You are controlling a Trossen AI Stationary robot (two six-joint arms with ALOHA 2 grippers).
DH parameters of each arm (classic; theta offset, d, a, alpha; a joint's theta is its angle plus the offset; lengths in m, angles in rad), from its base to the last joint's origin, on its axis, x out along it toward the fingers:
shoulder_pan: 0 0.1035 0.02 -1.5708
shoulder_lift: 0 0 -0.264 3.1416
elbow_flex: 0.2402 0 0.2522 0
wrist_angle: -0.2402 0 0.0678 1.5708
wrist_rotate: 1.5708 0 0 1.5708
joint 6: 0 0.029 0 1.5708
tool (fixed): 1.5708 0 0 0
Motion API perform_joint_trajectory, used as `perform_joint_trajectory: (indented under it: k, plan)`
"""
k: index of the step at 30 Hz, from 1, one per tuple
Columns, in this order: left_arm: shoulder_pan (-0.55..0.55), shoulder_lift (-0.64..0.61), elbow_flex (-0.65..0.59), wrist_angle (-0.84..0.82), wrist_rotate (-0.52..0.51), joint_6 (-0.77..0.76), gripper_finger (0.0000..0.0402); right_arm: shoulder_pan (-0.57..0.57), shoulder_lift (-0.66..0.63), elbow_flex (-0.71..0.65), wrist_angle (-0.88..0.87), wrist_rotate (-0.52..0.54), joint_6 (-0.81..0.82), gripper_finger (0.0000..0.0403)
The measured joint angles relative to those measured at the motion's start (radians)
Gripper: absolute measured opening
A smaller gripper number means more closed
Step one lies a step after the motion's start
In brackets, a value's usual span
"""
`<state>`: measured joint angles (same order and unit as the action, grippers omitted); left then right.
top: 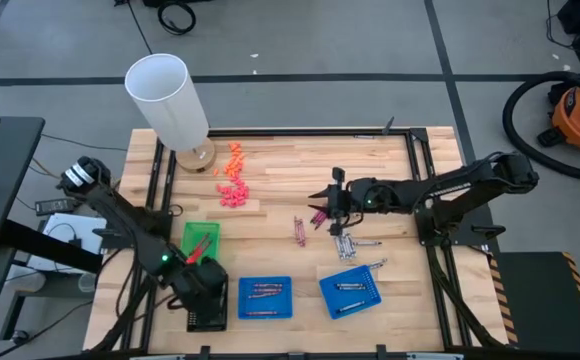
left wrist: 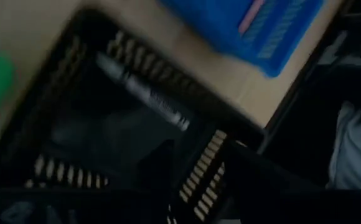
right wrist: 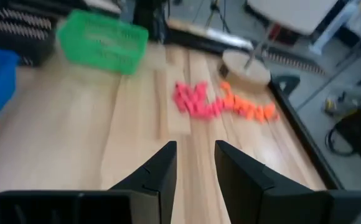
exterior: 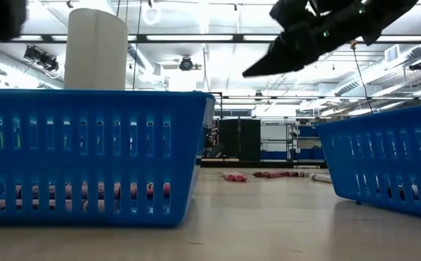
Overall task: Sort crayons
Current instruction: Put the black crayon into the right blue basket
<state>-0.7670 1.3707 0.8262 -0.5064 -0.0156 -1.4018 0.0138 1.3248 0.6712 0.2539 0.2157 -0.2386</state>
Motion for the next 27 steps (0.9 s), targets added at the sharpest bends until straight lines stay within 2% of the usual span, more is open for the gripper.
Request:
perform_joint_trajectory:
  k: [5,14,20,23,27]
  plan:
    - [0.089,-0.020,0.000,0.005,-0.048,0.214,0.0149,-0.086,-0.012,0.001,-0.164,0.045,0.068,0.0119]
    - [0.241,-0.019,0.000,0.002,-0.057,0.603,0.0149,-0.343,-0.002,0.000,-0.406,0.026,0.113,0.0118]
    - [0.345,-0.019,0.000,0.001,-0.085,0.818,0.0149,-0.500,-0.002,0.000,-0.493,-0.050,0.138,0.0116]
    - [0.397,-0.019,0.000,0.002,-0.147,0.964,0.0149,-0.589,-0.002,0.000,-0.491,-0.054,0.107,0.0113]
    - [0.468,-0.019,0.000,0.015,-0.329,1.136,0.0149,-0.731,-0.002,0.000,-0.464,-0.075,0.105,0.0105]
